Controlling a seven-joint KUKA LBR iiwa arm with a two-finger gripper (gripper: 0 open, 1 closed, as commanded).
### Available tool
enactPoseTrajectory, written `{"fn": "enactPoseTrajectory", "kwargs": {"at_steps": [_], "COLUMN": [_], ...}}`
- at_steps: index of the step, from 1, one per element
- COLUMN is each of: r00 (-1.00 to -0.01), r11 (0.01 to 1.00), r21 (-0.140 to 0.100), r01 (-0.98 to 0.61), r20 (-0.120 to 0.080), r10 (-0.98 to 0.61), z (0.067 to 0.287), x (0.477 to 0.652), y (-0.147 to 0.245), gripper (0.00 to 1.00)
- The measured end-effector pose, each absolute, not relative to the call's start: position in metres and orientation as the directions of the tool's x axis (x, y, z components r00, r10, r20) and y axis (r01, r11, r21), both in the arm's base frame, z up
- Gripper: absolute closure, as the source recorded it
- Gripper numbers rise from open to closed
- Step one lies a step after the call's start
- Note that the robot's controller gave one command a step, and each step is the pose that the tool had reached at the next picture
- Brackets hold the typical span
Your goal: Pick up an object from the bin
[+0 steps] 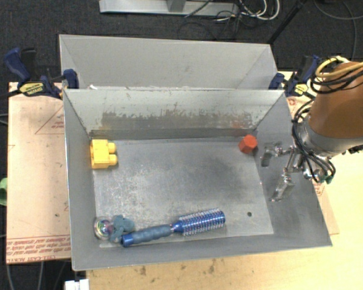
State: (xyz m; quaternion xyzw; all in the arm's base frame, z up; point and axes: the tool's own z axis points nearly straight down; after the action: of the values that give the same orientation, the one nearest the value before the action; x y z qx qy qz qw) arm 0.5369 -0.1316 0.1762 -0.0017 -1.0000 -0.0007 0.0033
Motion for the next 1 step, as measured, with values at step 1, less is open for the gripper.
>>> {"fn": "enactPoseTrajectory", "kwargs": {"at_steps": [1], "r00": [-1.000], "r11": [1.000], "r21": [0.005], "r01": [-0.024], "r20": [0.010], "r10": [-0.024], "z": [0.0882], "x": [0.4971], "y": [-0.0605], "gripper": [0.00]}}
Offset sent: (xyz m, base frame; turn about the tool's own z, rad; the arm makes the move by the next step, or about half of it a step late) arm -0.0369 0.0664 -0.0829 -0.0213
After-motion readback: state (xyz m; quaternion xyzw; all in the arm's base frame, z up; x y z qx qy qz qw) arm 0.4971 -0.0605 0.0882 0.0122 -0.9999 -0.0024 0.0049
